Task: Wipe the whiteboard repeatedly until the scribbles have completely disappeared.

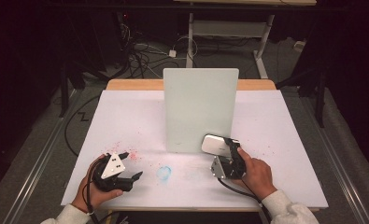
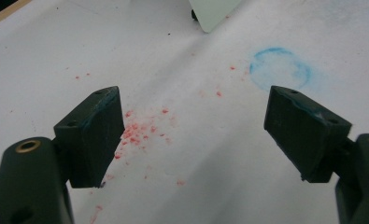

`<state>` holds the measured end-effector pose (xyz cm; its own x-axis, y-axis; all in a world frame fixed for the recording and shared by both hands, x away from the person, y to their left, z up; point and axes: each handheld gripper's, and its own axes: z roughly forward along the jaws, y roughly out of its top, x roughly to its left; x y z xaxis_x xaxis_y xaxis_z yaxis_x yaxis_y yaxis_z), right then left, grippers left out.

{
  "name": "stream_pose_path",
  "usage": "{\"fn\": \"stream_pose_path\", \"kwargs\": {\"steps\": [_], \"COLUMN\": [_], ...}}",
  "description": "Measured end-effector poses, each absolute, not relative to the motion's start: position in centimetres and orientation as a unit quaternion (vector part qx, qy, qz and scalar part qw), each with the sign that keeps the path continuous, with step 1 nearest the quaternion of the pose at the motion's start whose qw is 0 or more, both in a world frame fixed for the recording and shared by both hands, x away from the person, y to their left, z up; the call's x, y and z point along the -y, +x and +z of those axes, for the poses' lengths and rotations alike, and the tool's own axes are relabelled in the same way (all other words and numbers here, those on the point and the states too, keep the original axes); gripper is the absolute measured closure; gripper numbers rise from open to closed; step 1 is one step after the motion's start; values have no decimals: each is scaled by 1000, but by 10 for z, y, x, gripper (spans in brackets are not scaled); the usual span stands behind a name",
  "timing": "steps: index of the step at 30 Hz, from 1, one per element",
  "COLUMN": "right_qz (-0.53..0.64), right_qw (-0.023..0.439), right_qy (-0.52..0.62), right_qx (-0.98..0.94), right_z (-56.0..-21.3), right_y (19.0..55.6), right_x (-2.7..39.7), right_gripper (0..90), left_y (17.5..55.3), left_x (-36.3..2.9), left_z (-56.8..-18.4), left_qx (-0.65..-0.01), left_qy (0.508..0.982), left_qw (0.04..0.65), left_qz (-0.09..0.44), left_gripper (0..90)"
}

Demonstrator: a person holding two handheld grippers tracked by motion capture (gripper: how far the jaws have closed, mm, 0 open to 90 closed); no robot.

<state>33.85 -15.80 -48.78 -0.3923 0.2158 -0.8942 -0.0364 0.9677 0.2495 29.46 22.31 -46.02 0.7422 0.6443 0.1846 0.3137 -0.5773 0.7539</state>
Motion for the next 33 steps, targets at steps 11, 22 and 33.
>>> {"fn": "stream_pose_path", "kwargs": {"steps": [11,22,33], "right_qz": [128,142,141], "right_qw": [549,547,544], "right_qy": [8,-24,-35], "right_qx": [-826,-824,-826], "right_z": [-492,-500,-501], "right_y": [339,338,338], "right_x": [107,56,19], "right_gripper": [312,312,312], "left_y": [295,295,295], "left_x": [-222,-224,-224], "left_z": [-461,-461,-460], "left_qx": [-279,-279,-278], "left_qy": [859,859,860], "left_qw": [365,367,366], "left_qz": [224,223,223], "left_gripper": [191,191,191]}}
